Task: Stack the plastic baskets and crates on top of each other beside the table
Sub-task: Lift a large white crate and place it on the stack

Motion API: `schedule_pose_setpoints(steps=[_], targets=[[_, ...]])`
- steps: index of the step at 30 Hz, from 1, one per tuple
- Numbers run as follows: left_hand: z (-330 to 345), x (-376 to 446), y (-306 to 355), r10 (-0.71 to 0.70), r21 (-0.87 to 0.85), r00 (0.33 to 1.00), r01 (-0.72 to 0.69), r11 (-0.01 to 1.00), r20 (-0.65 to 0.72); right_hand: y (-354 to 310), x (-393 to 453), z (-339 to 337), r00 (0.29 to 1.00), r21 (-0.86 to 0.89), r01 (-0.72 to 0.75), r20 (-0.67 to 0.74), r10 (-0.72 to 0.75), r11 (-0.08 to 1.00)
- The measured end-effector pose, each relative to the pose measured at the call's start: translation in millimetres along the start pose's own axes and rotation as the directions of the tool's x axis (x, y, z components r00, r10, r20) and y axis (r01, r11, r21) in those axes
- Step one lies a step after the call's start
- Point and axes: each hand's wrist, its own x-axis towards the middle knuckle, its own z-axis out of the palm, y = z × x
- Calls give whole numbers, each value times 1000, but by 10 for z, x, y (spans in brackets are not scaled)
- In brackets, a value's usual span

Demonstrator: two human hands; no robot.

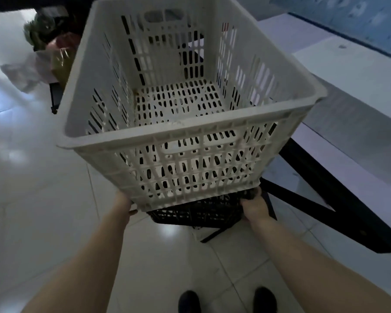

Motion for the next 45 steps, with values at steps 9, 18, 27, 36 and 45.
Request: schedule_pose_setpoints(steps=[9,18,27,36,45], targets=[[323,-267,-64,21,-43,989,-28,999,-148,-103,516,-532,987,-240,147,-20,-157,960],[1078,-844,-309,-42,-149,992,24,988,-120,-569,845,-1301,956,-324,293,106,-274,899],[1484,-904,-330,-75,-231,983,34,972,-170,-872,1090,-1539,887,-319,462,165,-432,828],[1691,-929,-246,-92,-115,989,79,990,-112,-547,1405,-1721,921,-308,389,112,-372,868],[1997,-1024,-125,239,23,968,-238,971,-74,-318,1504,-1778,843,-712,397,33,-536,580]])
